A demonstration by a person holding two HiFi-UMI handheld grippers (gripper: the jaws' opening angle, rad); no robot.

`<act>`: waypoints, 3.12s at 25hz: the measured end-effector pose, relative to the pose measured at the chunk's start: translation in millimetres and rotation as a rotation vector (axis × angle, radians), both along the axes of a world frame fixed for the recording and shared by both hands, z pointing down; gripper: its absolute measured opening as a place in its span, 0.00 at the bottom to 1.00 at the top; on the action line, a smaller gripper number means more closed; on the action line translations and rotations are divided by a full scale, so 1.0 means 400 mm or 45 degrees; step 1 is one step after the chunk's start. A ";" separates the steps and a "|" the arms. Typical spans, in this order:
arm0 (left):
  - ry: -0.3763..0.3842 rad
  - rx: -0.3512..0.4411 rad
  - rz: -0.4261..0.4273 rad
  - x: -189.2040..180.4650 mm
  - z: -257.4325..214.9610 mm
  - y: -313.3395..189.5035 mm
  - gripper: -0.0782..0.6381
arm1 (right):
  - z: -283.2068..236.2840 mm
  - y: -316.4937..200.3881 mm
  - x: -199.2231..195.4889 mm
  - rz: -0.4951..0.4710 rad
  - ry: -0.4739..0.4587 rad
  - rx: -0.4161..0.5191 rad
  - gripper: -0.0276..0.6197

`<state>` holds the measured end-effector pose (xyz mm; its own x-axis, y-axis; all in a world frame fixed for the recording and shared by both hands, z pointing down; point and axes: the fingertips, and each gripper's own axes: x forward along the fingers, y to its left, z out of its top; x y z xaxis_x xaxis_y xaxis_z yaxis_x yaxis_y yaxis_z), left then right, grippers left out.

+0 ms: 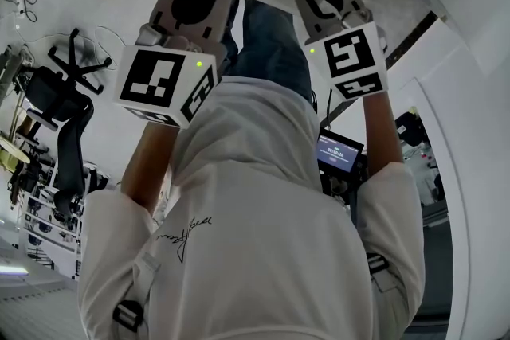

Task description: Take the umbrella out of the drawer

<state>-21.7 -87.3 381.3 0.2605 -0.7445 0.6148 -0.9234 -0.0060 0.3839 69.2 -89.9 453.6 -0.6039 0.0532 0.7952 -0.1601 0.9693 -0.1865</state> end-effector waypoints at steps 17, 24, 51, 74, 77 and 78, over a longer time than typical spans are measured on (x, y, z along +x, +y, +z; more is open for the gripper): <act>-0.037 -0.086 0.039 0.021 0.128 -0.010 0.13 | 0.137 -0.029 -0.005 -0.048 0.098 -0.005 0.08; -0.021 -0.116 0.051 0.033 0.167 -0.006 0.13 | 0.185 -0.038 -0.008 -0.083 0.150 0.020 0.08; 0.003 -0.165 -0.013 0.033 0.235 -0.021 0.13 | 0.369 -0.105 -0.013 -0.199 0.324 0.158 0.25; 0.028 -0.215 -0.046 0.033 0.294 -0.026 0.13 | 0.518 -0.163 -0.026 -0.323 0.473 0.374 0.36; 0.038 -0.227 -0.049 0.039 0.300 -0.021 0.13 | 0.520 -0.157 -0.024 -0.339 0.473 0.356 0.38; 0.042 -0.229 -0.050 0.040 0.302 -0.022 0.13 | 0.521 -0.157 -0.022 -0.340 0.470 0.348 0.38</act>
